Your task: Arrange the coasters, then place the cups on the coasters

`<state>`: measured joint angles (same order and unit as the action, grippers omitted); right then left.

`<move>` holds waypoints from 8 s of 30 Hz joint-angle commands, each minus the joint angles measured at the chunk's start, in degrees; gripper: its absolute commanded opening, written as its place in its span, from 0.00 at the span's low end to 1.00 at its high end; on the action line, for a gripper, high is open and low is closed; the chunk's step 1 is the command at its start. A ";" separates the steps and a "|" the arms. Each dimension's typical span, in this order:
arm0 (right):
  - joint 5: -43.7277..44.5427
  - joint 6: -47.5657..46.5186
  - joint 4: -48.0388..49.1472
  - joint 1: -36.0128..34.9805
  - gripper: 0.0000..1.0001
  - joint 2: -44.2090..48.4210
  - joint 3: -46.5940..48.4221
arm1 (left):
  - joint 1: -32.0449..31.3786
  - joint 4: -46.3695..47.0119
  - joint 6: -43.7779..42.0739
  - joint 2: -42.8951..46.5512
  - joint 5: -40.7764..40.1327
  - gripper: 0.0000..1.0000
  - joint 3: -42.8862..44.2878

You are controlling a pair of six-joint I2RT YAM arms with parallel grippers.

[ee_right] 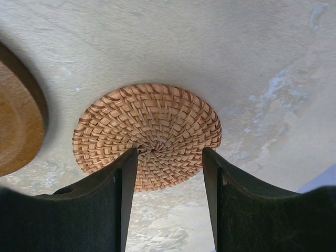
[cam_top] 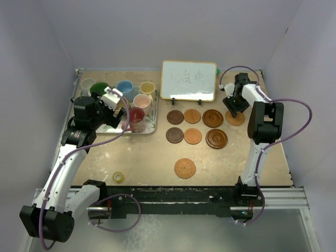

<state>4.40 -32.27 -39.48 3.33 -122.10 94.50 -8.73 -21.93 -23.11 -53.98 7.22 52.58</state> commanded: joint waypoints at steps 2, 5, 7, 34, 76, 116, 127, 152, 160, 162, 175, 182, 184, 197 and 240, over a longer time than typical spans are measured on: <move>2.07 0.19 0.52 1.03 0.55 -0.50 0.36 | 0.38 1.73 -0.27 1.20 0.86 0.89 0.18; 1.77 0.42 0.22 0.98 0.55 -0.60 0.54 | 0.38 1.72 -0.22 1.23 0.84 0.89 0.26; 1.31 0.51 0.13 0.97 0.56 -0.43 0.56 | 0.38 1.76 -0.26 1.21 0.93 0.89 0.18; -12.32 1.34 -2.08 -13.43 0.78 35.12 -20.29 | 0.38 2.02 -0.14 0.32 -1.78 0.91 -0.50; -7.96 -0.16 8.40 -57.82 0.83 27.04 -34.03 | 0.38 -1.10 6.15 7.37 -5.22 0.95 2.41; 2.52 -17.88 3.17 -33.16 0.70 43.03 -59.41 | 0.38 0.38 4.57 7.80 -5.65 0.95 1.16; 4.11 -20.62 3.24 -26.91 0.68 50.99 -64.45 | 0.38 0.57 4.57 7.95 -5.65 0.95 0.98; 0.09 -30.73 6.66 1.15 0.65 39.57 -52.89 | 0.38 0.27 4.22 8.14 -4.95 0.95 0.83; -2.29 -22.02 9.27 2.29 0.64 29.53 -43.29 | 0.38 0.05 4.00 7.59 -4.59 0.95 1.34; -2.23 -19.64 9.63 2.50 0.64 27.48 -40.90 | 0.38 -0.03 4.00 7.50 -4.29 0.95 1.36; -0.20 -11.54 10.96 3.48 0.63 21.05 -30.67 | 0.38 -0.52 3.73 7.48 -3.63 0.96 1.60; -3.13 -10.26 9.50 3.52 0.63 19.92 -28.77 | 0.38 -0.62 3.54 7.33 -3.44 0.96 1.66; -4.25 -10.14 8.47 3.52 0.63 19.77 -28.31 | 0.38 -0.72 3.56 7.37 -3.44 0.96 1.63; -7.59 -9.14 6.31 3.52 0.63 20.70 -29.18 | 0.38 -0.97 3.60 7.56 -3.10 0.96 1.68; -17.58 8.93 -7.64 -1.32 0.81 46.46 -20.20 | 0.39 -2.32 7.21 0.58 -4.02 0.96 5.08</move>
<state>-10.68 -29.08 -43.53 4.75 -79.68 71.94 -8.73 -25.28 -18.06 -51.42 1.54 54.70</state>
